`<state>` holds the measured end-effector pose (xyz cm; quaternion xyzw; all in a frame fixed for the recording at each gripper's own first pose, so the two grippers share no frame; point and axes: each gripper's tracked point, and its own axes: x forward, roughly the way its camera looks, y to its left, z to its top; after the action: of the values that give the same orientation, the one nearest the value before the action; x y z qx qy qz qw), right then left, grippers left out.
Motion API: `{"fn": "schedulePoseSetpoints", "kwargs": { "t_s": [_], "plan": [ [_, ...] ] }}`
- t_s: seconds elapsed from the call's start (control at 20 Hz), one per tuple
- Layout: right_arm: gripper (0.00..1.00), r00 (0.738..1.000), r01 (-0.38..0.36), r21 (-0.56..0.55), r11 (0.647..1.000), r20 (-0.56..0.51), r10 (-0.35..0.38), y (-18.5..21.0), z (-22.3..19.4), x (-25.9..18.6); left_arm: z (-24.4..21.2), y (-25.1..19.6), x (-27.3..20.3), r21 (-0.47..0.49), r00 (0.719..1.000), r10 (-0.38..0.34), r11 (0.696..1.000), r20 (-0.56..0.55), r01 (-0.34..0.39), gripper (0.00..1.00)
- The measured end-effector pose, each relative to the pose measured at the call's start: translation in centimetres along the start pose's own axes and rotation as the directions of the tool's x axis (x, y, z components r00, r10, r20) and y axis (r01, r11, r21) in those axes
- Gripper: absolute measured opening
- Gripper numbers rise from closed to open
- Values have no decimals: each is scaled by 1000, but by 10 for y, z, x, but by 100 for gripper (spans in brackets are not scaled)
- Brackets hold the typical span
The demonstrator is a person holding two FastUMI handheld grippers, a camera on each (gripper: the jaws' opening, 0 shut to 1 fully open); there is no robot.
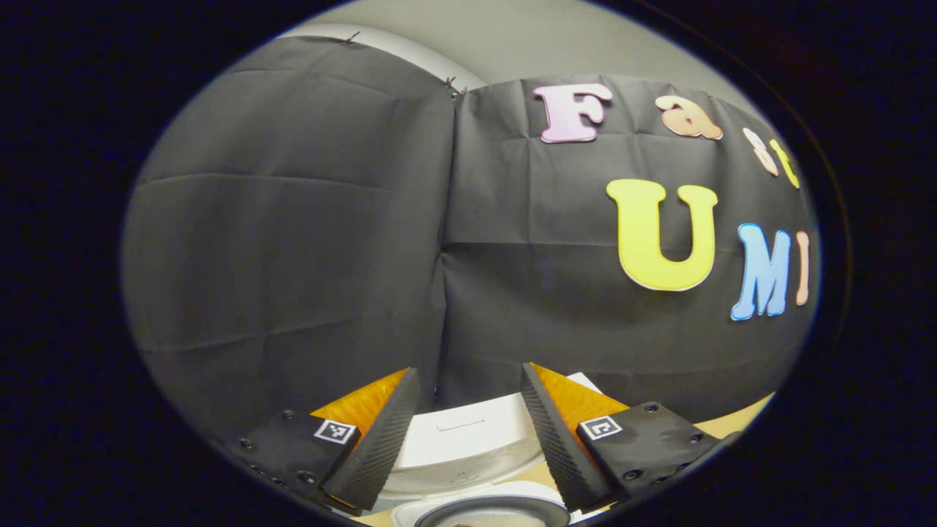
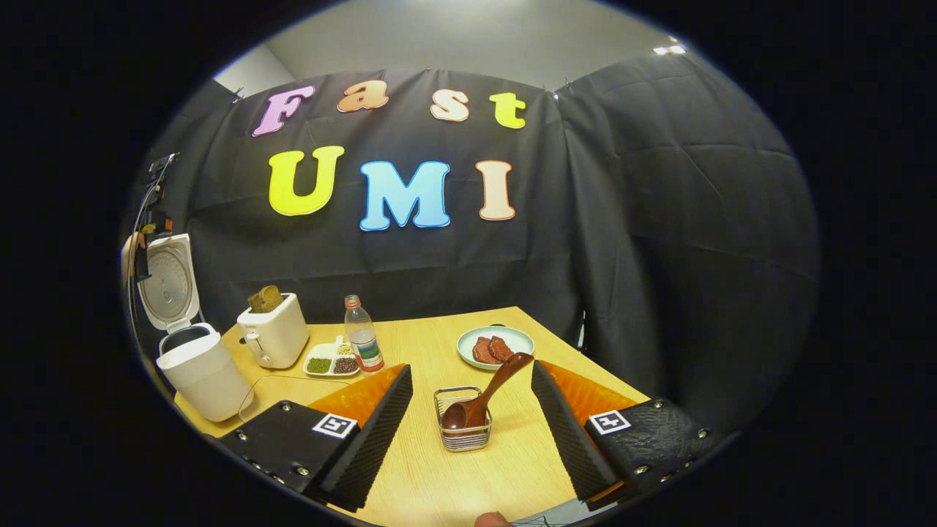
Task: Close the left gripper, press the button to open the rice cooker; take a wooden spoon from the chopstick holder with the right hand, scoop a spoonful of rice and pour it into the rice cooker, then put the wooden spoon back into the chopstick holder.
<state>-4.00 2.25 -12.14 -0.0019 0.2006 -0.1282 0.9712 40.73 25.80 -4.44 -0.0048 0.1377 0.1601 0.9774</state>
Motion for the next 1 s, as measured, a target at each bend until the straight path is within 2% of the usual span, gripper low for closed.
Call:
{"fn": "schedulePoseSetpoints", "kwargs": {
  "t_s": [0.1,0.25,0.35,1.0],
  "plan": [
    [99,1000,0,-17,1000,-1,0,-1,0,0,-2,4,6,38,1000,30,999,-2,-30,95],
    [99,1000,-8,-34,999,3,8,-4,3,2,0,4,3,-3,999,45,999,3,-45,95],
    [99,1000,-20,-40,999,3,20,-6,3,5,-4,2,-1,4,999,41,999,-10,-41,95],
    [99,995,-101,-22,995,-13,101,-59,10,40,-46,-46,-97,-35,995,39,999,-87,-42,96]
  ]
}}
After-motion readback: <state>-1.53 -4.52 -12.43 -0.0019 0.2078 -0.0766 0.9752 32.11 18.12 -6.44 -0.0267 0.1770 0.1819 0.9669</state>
